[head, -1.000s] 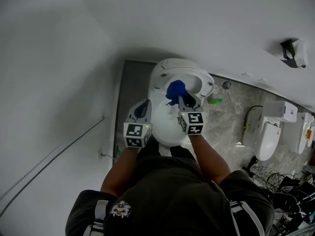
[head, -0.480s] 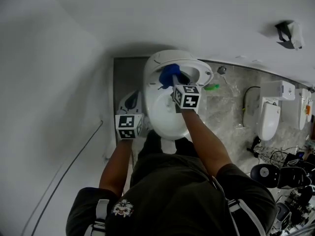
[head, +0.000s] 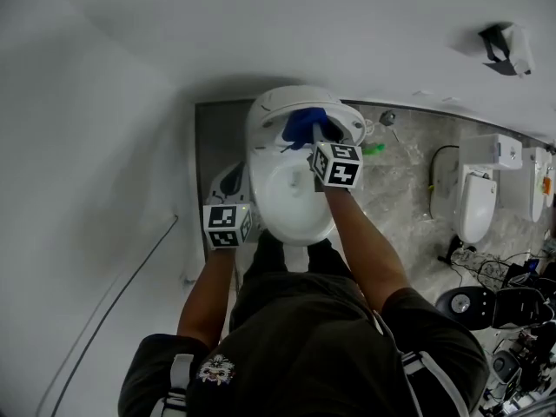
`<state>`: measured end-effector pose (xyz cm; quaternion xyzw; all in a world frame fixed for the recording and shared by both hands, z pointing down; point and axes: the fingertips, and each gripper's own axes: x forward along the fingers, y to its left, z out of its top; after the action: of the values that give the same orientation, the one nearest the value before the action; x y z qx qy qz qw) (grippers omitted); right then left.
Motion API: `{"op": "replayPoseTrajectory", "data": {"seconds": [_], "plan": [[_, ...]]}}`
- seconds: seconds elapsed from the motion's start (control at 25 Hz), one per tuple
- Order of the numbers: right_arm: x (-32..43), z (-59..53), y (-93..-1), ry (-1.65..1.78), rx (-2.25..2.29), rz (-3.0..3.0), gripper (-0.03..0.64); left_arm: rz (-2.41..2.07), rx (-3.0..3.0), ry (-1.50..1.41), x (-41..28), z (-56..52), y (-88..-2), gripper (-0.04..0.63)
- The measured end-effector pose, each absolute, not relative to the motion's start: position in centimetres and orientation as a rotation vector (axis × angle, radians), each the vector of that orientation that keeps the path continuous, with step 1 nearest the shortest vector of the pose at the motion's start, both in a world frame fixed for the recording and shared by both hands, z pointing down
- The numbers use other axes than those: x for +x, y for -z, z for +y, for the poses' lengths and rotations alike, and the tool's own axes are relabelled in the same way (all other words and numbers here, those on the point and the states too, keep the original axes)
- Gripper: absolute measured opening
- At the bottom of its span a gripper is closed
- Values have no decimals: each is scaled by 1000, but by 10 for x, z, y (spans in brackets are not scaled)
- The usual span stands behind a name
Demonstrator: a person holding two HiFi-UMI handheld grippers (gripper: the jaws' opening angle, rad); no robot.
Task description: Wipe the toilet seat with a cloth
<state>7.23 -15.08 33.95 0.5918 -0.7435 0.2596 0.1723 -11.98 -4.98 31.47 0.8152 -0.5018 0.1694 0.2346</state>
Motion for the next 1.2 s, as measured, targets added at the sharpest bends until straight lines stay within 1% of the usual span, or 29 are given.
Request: {"op": "replayPoseTrajectory", "data": {"seconds": [0.2, 0.4, 0.76, 1.0, 1.2], "plan": [[101, -151, -341, -699, 1712, -2098, 58, -1333, 2247, -485, -93, -45, -326, 9], [120, -149, -342, -546, 1682, -2052, 58, -1295, 2269, -488, -67, -46, -327, 9], [150, -139, -363, -399, 1623, -1982, 57, -1235, 2330, -482, -22, -50, -324, 9], [168, -133, -387, -443, 1655, -1974, 58, -1185, 2354, -515, -1, -44, -332, 9], [177, -128, -406, -474, 1686, -1946, 57, -1172, 2352, -544, 0, -39, -347, 9]]}}
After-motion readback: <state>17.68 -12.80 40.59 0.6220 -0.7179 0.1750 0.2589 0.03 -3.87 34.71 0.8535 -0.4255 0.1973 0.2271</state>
